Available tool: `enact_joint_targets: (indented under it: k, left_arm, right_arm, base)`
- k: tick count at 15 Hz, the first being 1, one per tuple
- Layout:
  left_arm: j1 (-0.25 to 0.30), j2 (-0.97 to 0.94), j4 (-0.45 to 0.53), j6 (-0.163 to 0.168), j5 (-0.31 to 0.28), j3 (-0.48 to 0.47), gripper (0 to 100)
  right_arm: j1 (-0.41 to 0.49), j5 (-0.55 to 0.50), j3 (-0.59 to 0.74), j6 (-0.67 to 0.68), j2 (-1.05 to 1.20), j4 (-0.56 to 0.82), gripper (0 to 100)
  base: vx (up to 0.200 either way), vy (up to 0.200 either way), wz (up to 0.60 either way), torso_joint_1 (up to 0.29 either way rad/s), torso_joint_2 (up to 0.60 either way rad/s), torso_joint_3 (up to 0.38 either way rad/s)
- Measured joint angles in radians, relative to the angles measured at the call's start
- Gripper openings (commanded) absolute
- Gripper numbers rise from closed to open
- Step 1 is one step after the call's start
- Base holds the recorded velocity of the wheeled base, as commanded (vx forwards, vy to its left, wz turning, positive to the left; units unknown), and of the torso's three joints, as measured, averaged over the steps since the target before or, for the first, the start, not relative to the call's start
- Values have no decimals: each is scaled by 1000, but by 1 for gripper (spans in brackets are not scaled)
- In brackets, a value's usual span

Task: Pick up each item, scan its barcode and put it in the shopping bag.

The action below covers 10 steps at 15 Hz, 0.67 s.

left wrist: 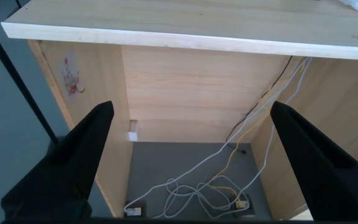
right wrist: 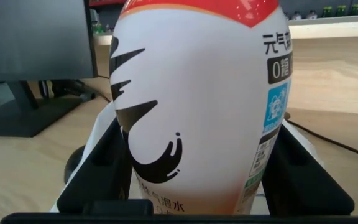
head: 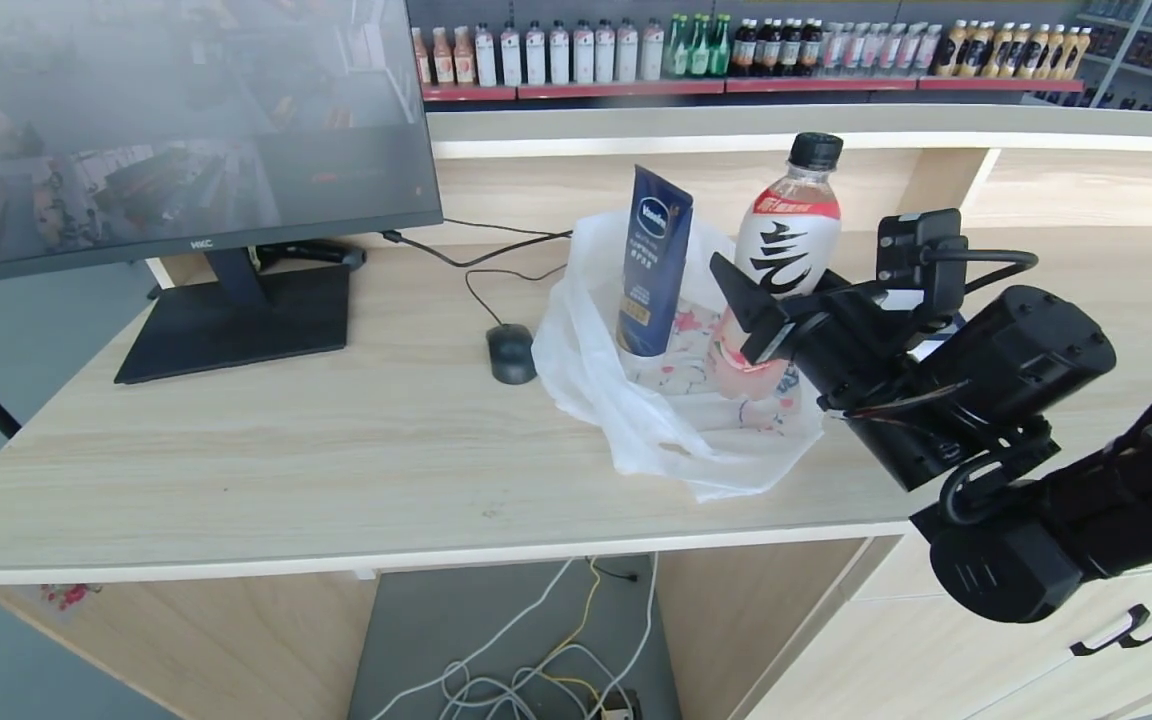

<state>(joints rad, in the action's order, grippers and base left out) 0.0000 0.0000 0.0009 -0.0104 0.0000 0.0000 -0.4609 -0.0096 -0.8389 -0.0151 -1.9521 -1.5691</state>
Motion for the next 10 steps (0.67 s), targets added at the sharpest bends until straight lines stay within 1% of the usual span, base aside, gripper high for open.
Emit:
enact_joint_targets:
  k: [4,10]
  left_arm:
    - [0,0,0,0,0,0,100]
    - [0,0,0,0,0,0,100]
  right_arm:
    - [40,0,-20,0,-30,0,0]
    - [49,0,-37,5,-77,-1,0]
  base:
    - [0,0,0,0,0,0]
    - [0,0,0,0,0,0]
